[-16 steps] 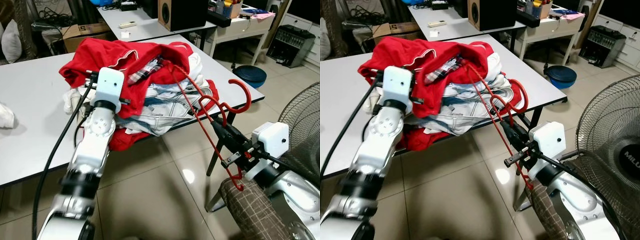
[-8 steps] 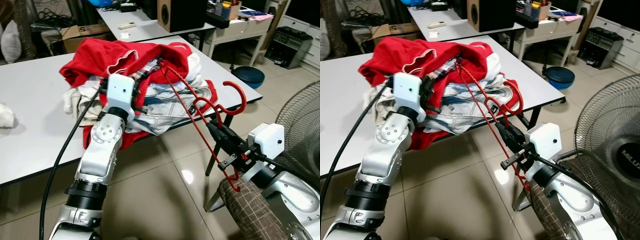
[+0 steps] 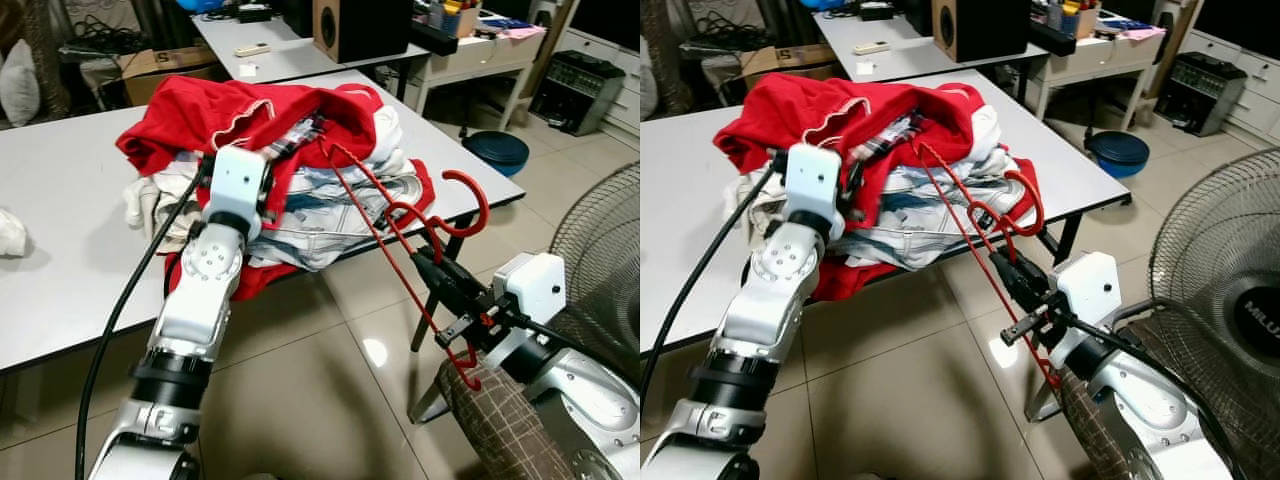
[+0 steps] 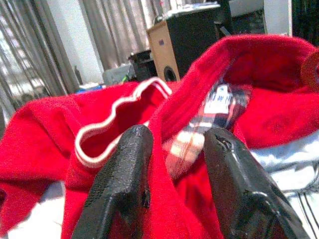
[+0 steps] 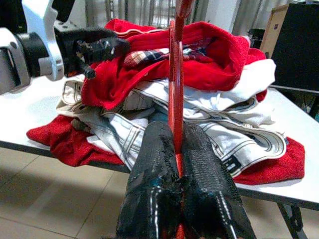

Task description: Hang hanger

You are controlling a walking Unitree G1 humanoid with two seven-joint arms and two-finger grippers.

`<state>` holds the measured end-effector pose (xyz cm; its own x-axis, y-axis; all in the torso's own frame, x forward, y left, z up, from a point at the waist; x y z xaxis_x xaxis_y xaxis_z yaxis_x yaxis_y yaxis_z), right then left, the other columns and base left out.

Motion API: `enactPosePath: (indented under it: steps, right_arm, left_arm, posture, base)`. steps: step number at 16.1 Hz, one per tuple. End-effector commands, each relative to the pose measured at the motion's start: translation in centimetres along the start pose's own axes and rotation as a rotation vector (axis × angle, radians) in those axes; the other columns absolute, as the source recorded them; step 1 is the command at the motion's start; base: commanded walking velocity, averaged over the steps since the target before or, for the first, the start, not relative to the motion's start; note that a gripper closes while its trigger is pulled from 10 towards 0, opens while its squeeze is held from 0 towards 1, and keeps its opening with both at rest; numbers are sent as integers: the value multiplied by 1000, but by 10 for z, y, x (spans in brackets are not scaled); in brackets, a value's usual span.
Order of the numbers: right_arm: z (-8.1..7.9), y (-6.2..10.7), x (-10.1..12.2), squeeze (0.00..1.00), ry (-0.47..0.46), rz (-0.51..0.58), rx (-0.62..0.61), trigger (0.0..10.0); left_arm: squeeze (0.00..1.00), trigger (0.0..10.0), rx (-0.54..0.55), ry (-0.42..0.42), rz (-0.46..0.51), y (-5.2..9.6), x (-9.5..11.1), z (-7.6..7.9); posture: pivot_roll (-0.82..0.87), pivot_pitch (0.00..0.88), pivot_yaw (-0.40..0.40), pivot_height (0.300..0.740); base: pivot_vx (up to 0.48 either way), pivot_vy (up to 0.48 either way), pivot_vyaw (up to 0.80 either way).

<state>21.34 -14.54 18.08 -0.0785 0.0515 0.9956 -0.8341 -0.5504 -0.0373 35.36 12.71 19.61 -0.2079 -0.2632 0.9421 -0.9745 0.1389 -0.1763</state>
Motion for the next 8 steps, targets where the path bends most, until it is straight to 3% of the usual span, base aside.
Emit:
enactPosePath:
  steps: [1, 2, 3, 4, 6, 8]
  right_arm:
    - [-2, 0, 2, 0, -1, 7, 12, 10000]
    - [-2, 0, 2, 0, -2, 8, 13, 10000]
    - [-3, 0, 2, 0, -3, 7, 15, 10000]
    - [-3, -1, 2, 0, -4, 7, 17, 10000]
    - [-3, -1, 2, 0, -4, 7, 18, 10000]
    - [-4, -2, 1, 0, -4, 5, 21, 10000]
  left_arm:
    - [1000, 10000, 10, -10, 10, -1, 3, 0]
    - [1000, 10000, 15, -23, -4, -2, 0, 1]
    - [224, 10000, 35, -47, -21, -3, -4, 0]
    - [0, 10000, 58, -63, -46, -4, -9, -2]
    - [0, 10000, 69, -62, -77, -6, -15, -3]
    - [0, 10000, 37, -2, -121, -7, -24, 2]
  posture:
    - [-62, 0, 44, 740]
    - [-62, 0, 45, 740]
    - [-63, 0, 48, 740]
    - [-63, 0, 49, 740]
    - [-63, 0, 49, 740]
    - [-64, 0, 51, 740]
  base:
    - [0, 0, 0]
    - [0, 0, 0]
    - [0, 0, 0]
    - [0, 0, 0]
    - [0, 0, 0]
    - [0, 0, 0]
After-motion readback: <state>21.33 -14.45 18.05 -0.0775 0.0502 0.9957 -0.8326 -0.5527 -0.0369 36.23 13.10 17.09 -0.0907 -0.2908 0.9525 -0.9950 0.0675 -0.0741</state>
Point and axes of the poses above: a point about 5 cm out from each wrist's last joint towards the gripper, its own y axis pointing back from the gripper into the wrist, its own x axis along the axis of the wrist's last joint, z = x × y, the point moved 1 cm from there along -y, pointing out of the wrist towards the gripper, and after that the axes turned 1 degree about -y, right-handed, at the moved point
